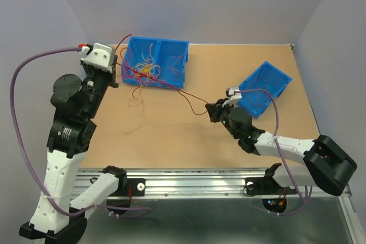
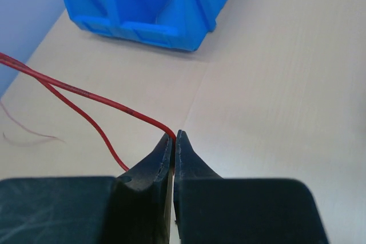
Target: Untangle the cables
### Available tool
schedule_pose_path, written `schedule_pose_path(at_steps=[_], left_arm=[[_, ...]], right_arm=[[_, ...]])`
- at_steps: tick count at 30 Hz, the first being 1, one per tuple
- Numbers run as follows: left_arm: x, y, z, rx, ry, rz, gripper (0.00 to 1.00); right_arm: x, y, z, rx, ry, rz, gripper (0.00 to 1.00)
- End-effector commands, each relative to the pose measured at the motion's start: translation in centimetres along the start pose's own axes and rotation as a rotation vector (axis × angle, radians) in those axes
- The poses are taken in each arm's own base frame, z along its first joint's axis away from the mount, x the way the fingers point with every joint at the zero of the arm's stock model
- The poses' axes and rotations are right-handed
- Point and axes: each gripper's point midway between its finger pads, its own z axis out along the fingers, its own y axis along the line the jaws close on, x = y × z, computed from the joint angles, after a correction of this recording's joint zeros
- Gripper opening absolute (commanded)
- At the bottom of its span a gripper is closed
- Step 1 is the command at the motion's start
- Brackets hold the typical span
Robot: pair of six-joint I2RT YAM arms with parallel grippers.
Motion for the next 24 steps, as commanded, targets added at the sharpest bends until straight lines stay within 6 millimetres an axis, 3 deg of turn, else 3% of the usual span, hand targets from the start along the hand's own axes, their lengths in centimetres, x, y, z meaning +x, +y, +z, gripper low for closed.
schedule_pose_path(at_steps=[1,5,9,10,12,13,14,15,16,17,24], left_arm=[[-2.9,6.3,-2.4,-0.346,-0.091,-0.04,0.0],[-2.5,8.0,-4.0,-0.454,-0.1,-0.024,0.0],[-1.0,8.0,-4.5,-0.475,-0.089,0.005,0.0],[0.1,6.3,-3.7,-0.377,-0.073,0.031,0.02],[1.7,4.2,-2.6,-0.259,-0.041,0.056,0.31],[3.1,2.9,-1.8,-0.195,-0.012,0.066,0.47],[3.9,1.2,-1.2,-0.106,-0.001,0.066,0.66],[4.6,0.5,-0.8,-0.069,0.011,0.066,0.72],[5.3,-0.1,-0.5,-0.039,0.028,0.063,0.77],[6.2,-2.3,0.2,0.076,0.044,0.063,0.81],[8.1,-10.6,0.4,0.532,0.014,0.052,0.86]], right_arm=[[1.4,-5.7,-2.5,0.266,-0.013,0.038,0.01],[-1.6,-8.4,-5.4,0.408,-0.142,0.123,0.01],[-2.6,-9.6,-7.4,0.459,-0.177,0.14,0.01],[-3.4,-8.8,-7.8,0.404,-0.186,0.138,0.01],[-4.1,-7.6,-8.0,0.331,-0.182,0.119,0.01],[-5.5,-6.5,-8.1,0.283,-0.2,0.132,0.0],[-5.5,-5.1,-7.9,0.22,-0.171,0.119,0.0],[-6.0,-4.3,-7.7,0.187,-0.159,0.113,0.0],[-6.3,-3.7,-7.6,0.164,-0.144,0.1,0.0],[-7.1,-2.0,-7.1,0.109,-0.115,0.089,0.01],[-10.2,5.3,-5.8,-0.169,-0.043,0.054,0.01]])
